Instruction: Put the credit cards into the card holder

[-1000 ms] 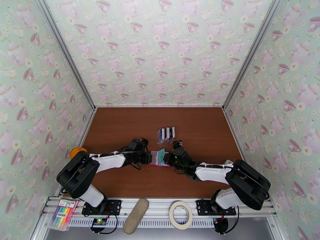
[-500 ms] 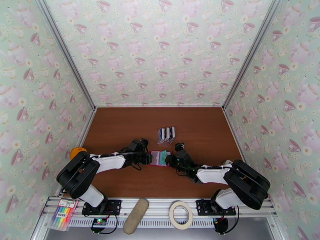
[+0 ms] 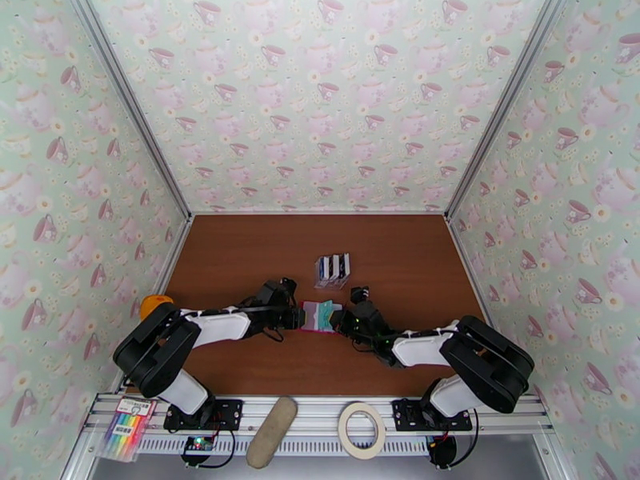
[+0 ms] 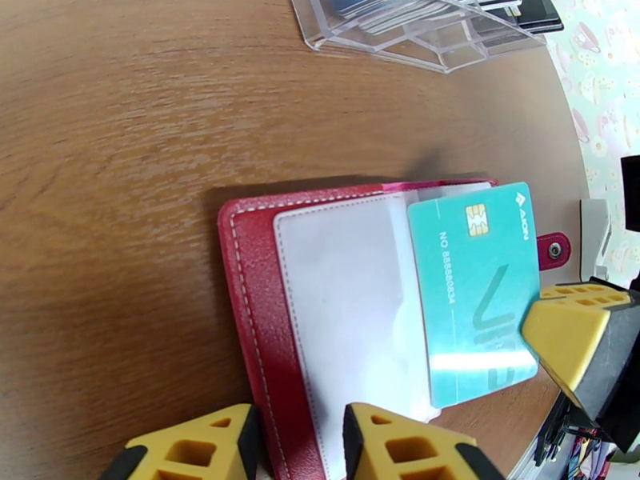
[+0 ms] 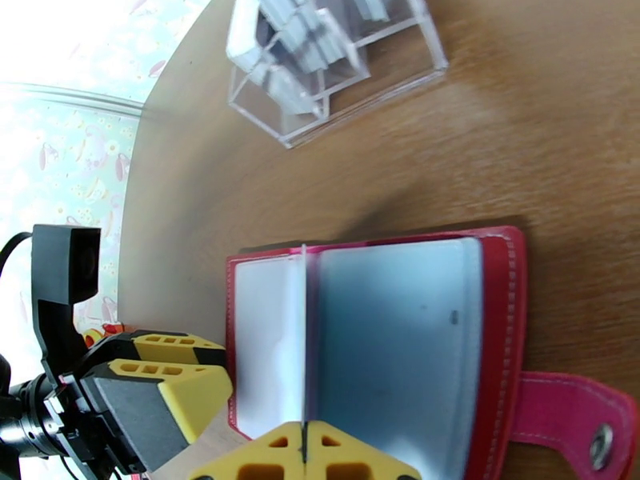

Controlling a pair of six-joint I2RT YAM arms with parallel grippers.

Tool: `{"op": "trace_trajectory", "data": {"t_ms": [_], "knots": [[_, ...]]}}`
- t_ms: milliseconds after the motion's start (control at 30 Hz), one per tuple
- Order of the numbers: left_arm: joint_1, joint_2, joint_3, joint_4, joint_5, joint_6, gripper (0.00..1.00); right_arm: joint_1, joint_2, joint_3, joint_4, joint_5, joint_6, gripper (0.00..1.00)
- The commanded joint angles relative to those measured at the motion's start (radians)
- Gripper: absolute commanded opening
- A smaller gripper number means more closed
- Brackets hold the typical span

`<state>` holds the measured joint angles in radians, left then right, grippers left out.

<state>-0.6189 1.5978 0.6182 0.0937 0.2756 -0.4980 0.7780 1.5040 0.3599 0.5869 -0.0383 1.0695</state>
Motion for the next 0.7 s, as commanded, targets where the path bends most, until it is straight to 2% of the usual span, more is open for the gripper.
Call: {"op": "trace_trajectory", "data": {"t_ms": [0, 367, 500, 667], "knots": [[-0.022, 0.041, -0.043, -0.075, 0.021, -0.019, 0.35, -0.005, -0.004, -0.013, 0.033, -0.006, 0.009, 0.0], [-0.022, 0.065, -0.051, -0.048, 0.02, -0.023, 0.35, -0.016, 0.011, -0.036, 0.065, -0.001, 0.022, 0.0], [-0.023, 0.074, -0.051, -0.046, 0.021, -0.025, 0.3, -0.016, 0.037, -0.035, 0.092, -0.016, 0.027, 0.0], [-0.023, 0.078, -0.057, -0.035, 0.022, -0.029, 0.29, -0.016, 0.075, -0.037, 0.131, -0.022, 0.039, 0.0]]}}
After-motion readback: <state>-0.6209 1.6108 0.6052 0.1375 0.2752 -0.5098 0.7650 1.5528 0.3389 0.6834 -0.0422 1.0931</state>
